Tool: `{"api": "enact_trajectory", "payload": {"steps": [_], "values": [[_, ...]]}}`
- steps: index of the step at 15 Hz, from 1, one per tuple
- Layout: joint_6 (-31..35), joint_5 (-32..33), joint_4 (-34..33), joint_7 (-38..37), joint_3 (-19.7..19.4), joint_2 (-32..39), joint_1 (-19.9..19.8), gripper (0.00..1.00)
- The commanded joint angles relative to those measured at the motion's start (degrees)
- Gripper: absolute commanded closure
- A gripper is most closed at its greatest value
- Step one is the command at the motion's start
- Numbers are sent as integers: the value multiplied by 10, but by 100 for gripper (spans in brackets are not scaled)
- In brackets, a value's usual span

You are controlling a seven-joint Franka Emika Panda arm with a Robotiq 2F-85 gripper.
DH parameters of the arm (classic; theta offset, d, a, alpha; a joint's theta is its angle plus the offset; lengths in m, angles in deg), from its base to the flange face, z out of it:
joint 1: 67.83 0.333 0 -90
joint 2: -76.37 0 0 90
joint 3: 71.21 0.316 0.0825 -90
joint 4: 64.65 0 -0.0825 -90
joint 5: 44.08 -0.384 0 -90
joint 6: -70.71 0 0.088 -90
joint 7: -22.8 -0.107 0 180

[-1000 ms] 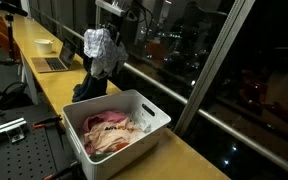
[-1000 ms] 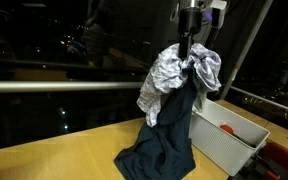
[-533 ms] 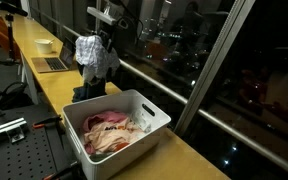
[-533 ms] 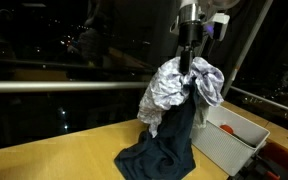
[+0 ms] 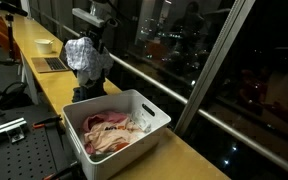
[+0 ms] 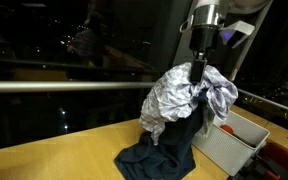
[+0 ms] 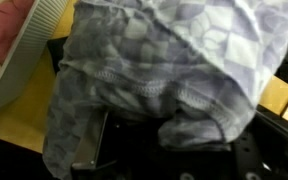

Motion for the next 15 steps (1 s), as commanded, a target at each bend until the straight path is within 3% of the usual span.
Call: {"api": "enact_trajectory", "payload": {"steps": [1, 7, 15], "values": [[80, 28, 107, 30, -3, -82, 14, 100], [170, 132, 199, -6, -2, -132, 38, 100], [198, 158, 190, 6, -1, -136, 38, 100]]}}
